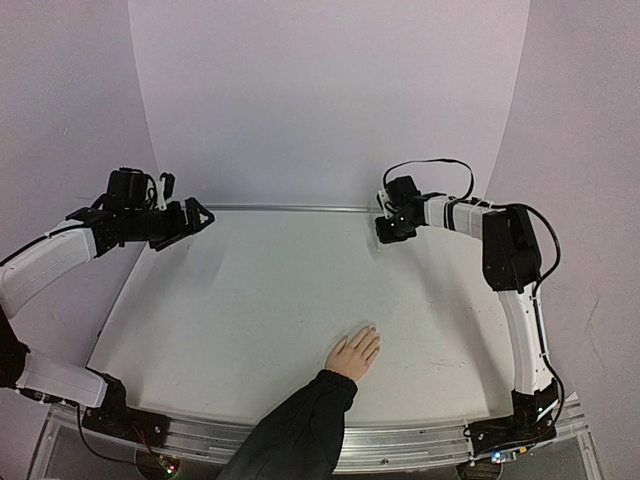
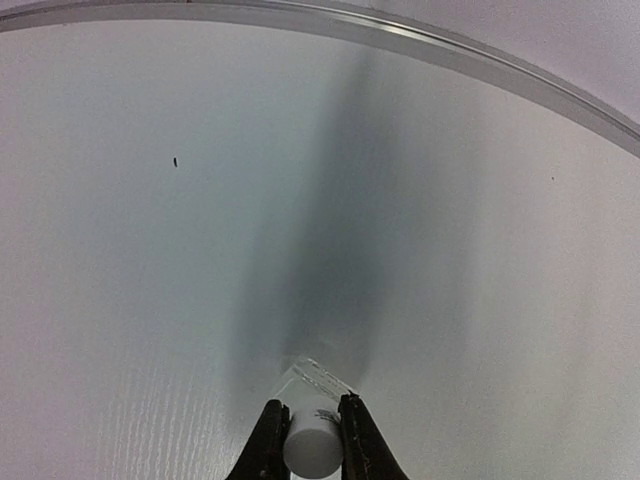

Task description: Paint the nails

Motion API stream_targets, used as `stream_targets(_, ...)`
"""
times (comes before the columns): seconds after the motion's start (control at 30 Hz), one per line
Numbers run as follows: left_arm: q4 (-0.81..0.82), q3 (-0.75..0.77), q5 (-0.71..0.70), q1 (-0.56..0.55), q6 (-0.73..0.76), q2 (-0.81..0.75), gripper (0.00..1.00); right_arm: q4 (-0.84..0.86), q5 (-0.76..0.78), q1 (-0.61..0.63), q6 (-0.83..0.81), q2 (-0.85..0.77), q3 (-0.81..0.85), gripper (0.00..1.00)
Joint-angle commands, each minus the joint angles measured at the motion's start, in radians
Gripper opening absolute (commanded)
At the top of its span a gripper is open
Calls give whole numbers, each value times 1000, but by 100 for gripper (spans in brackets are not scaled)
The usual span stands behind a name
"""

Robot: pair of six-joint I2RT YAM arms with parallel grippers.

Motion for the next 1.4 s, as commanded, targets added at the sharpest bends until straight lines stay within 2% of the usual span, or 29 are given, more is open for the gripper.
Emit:
stream_targets(0.0,82,59,-68,-91,-1,38,100,-17,-58,0,-6,-71,-4,7)
stream_targets(0.1,146,56,-134,-179,35,64,99,-2,-183,6,-12,-164,-87,3)
stream_targets(0.2,202,67,-135,-250,88,115,99,28,-315,18,8,-262,-182,1)
stream_targets(0.33,284,94,-44,-322,180,216,99,71,-509,35,69,-369,-279,0)
stream_targets(0.53,353,148,65,-413,302,334,99,126,-674,91,148,-454,-349,0)
stream_targets(0.63,433,144,150,-437,383,369,93,147,-739,127,178,-476,-355,0)
stream_targets(0.8,558,90,214,-461,516,383,76,153,-778,166,189,-493,-357,0)
stream_targets(1.0,595,88,194,-462,527,416,62,173,-852,190,199,-504,-367,0)
stream_targets(1.1,599,96,199,-462,523,427,62,186,-866,200,207,-510,-366,0)
stream_targets(1.23,599,107,225,-463,515,442,68,209,-877,204,219,-525,-367,0)
stream_targets(1.37,599,119,256,-463,507,460,67,217,-889,210,227,-528,-367,0)
